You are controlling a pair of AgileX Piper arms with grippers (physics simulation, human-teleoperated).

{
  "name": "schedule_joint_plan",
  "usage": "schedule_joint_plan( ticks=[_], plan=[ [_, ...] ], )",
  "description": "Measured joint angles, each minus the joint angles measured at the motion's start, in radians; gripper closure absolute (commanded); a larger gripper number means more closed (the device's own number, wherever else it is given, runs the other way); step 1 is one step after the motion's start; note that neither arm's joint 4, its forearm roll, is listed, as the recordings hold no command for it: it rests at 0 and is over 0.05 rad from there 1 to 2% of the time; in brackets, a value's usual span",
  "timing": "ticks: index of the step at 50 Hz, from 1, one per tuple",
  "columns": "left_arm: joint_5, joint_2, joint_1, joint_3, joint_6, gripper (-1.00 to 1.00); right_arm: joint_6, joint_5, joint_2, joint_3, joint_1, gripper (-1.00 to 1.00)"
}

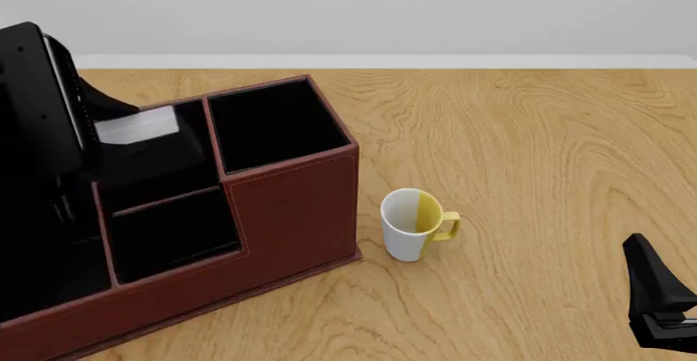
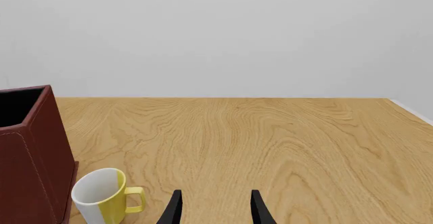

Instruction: Pick up the book and place it in the front compartment of the caddy.

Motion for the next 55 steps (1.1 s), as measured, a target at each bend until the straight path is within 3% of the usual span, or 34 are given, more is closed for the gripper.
schedule_joint_plan(
  ticks=[55],
  plan=[
    [-0.065, 0.009, -0.001, 0.091, -0.023, 1.00, 0.000, 0.000, 0.000, 0.000, 0.000, -1.00]
  ],
)
